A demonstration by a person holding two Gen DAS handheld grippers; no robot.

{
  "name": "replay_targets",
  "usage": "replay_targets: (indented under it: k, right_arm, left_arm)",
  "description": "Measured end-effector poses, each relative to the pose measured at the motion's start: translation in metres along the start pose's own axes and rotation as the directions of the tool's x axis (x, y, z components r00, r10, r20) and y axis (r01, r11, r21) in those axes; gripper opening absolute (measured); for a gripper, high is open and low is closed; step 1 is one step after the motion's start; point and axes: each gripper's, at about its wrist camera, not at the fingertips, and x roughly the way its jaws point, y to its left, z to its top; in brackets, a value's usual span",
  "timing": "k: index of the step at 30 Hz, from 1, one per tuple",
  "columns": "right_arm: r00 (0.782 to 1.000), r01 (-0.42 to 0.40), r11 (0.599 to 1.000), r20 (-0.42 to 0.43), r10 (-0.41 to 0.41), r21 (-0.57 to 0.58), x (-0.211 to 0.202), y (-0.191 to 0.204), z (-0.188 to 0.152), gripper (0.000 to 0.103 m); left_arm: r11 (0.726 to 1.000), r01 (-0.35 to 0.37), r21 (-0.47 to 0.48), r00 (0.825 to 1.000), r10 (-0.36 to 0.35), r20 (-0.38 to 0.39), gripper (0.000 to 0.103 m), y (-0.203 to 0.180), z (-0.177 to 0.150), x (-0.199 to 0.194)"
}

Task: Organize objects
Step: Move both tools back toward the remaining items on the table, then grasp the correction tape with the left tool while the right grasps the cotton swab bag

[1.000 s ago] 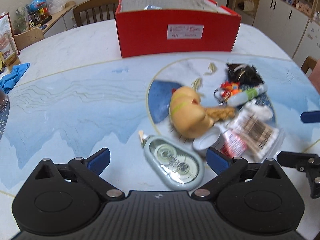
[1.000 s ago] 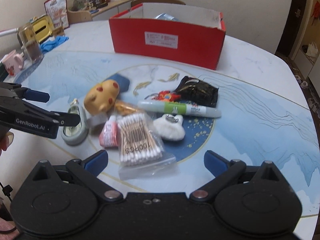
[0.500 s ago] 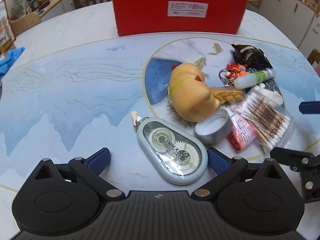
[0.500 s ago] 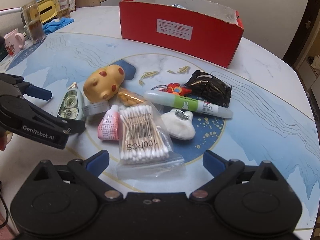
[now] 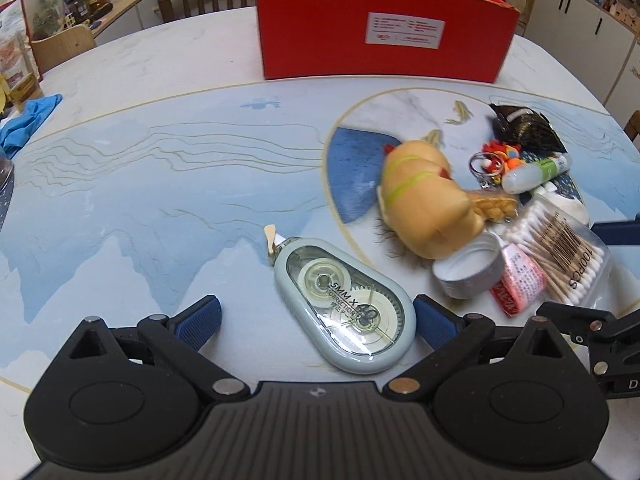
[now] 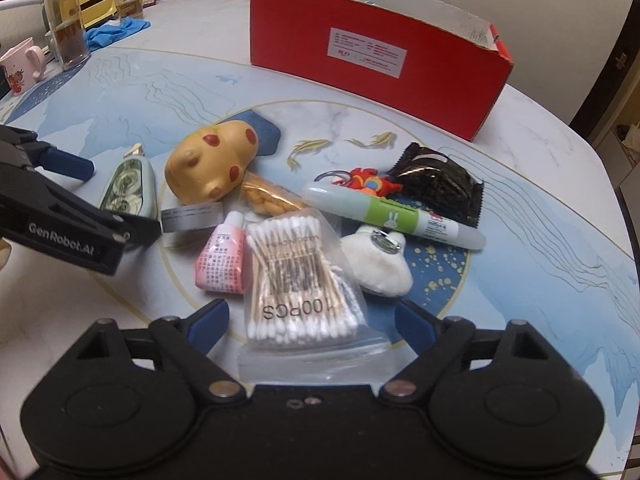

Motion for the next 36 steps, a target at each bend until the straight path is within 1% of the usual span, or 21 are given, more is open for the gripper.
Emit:
replay_targets:
  k: [1, 3, 5, 6, 8, 16, 21, 22, 24, 29, 31, 36]
  right_arm:
    - [1.0, -0.002, 1.0, -0.002, 0.002, 0.003, 0.001, 0.0, 0.0, 0.083]
    - [1.0, -0.008, 1.0, -0.009, 0.008, 0.012, 0.002, 0.001, 0.001, 0.081]
    - [1.0, -0.006, 1.0, -0.013, 0.006, 0.017, 0.003, 0.001, 0.001, 0.08]
    - [1.0, -0.006, 1.0, -0.014, 0.007, 0.022, 0.003, 0.001, 0.001, 0.079]
    - [1.0, -0.011, 0.999, -0.022, 0.012, 0.038, 0.004, -0.001, 0.001, 0.076]
    - [0.999, -0.026, 0.995, -0.022, 0.028, 0.093, 0.002, -0.007, -0.002, 0.062]
    - [0.998, -0.058, 0.99, 0.0, 0.058, 0.13, -0.007, -0.012, -0.003, 0.057]
    - [0.998, -0.065, 0.989, 0.003, 0.065, 0.135, -0.009, -0.013, -0.004, 0.044]
    - [0.997, -0.073, 0.987, -0.004, 0.074, 0.142, -0.012, -0.014, -0.004, 0.044]
    - [0.997, -0.08, 0.984, 0.012, 0.079, 0.157, -0.021, -0.017, -0.006, 0.043]
    - [0.995, -0.097, 0.98, 0.025, 0.094, 0.172, -0.027, -0.019, -0.006, 0.043]
    - [0.993, -0.109, 0.976, 0.057, 0.1, 0.19, -0.043, -0.022, -0.006, 0.043]
  left_arm:
    - [1.0, 0.002, -0.003, 1.0, -0.002, 0.003, 0.101, 0.003, 0.0, 0.0]
    - [1.0, 0.004, -0.008, 1.0, -0.004, 0.015, 0.097, 0.007, 0.0, -0.002]
    - [1.0, 0.012, 0.0, 0.999, -0.012, 0.029, 0.085, 0.01, 0.001, -0.003]
    - [1.0, 0.017, 0.006, 0.999, -0.017, 0.034, 0.082, 0.01, 0.002, -0.004]
    - [0.999, 0.028, 0.018, 0.999, -0.029, 0.042, 0.07, 0.011, 0.003, -0.006]
    - [0.999, 0.048, 0.009, 0.998, -0.048, 0.048, 0.07, 0.016, 0.002, -0.007]
    - [0.998, 0.067, -0.004, 0.996, -0.067, 0.05, 0.069, 0.021, 0.001, -0.009]
    - [0.998, 0.07, -0.008, 0.996, -0.069, 0.052, 0.069, 0.022, 0.001, -0.01]
    - [0.997, 0.081, -0.01, 0.995, -0.081, 0.058, 0.069, 0.024, 0.001, -0.013]
    - [0.995, 0.102, 0.008, 0.992, -0.103, 0.072, 0.069, 0.021, 0.001, -0.022]
    - [0.994, 0.108, 0.018, 0.991, -0.109, 0.08, 0.069, 0.02, 0.002, -0.026]
    - [0.99, 0.136, 0.026, 0.987, -0.137, 0.086, 0.069, 0.016, 0.008, -0.038]
